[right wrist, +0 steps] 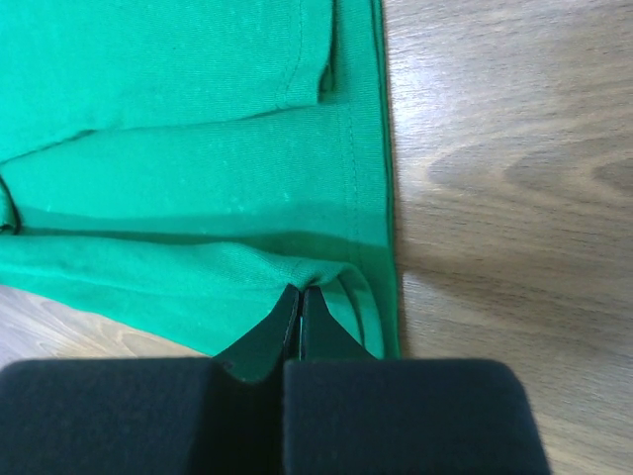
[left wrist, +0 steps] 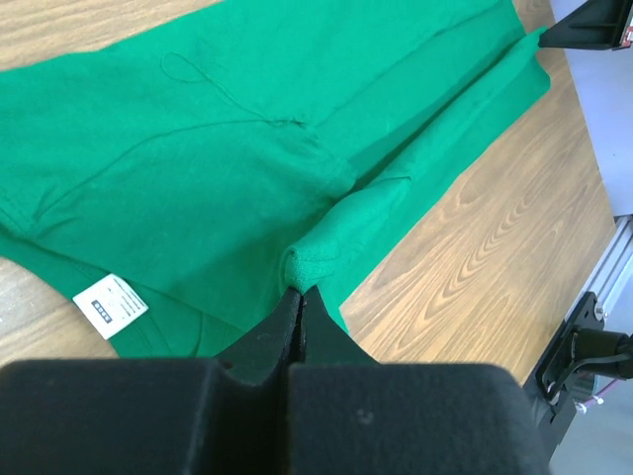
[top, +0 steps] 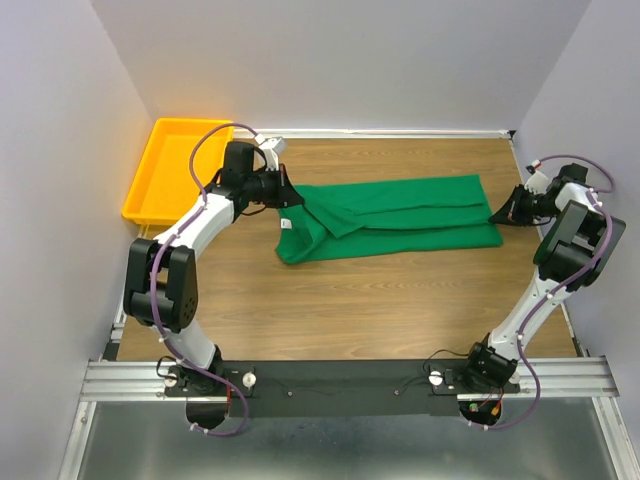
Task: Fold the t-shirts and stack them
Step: Fold the tshirt
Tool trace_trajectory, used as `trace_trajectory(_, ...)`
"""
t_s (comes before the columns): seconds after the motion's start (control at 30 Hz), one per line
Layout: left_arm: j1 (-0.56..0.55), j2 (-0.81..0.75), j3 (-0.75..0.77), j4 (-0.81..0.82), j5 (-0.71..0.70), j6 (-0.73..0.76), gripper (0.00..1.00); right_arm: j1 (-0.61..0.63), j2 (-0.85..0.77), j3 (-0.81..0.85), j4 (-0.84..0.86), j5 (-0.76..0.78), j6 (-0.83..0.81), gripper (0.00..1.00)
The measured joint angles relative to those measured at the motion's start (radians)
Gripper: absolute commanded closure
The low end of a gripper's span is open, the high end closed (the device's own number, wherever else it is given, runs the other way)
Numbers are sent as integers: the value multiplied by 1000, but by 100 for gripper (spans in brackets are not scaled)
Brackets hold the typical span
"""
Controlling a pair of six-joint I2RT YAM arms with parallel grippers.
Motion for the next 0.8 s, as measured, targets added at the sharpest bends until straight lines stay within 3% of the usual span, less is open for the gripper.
trace_trajectory(0.8, 4, 113, 119, -3, 19, 3, 100, 0, 0, -2, 7, 34, 1, 99)
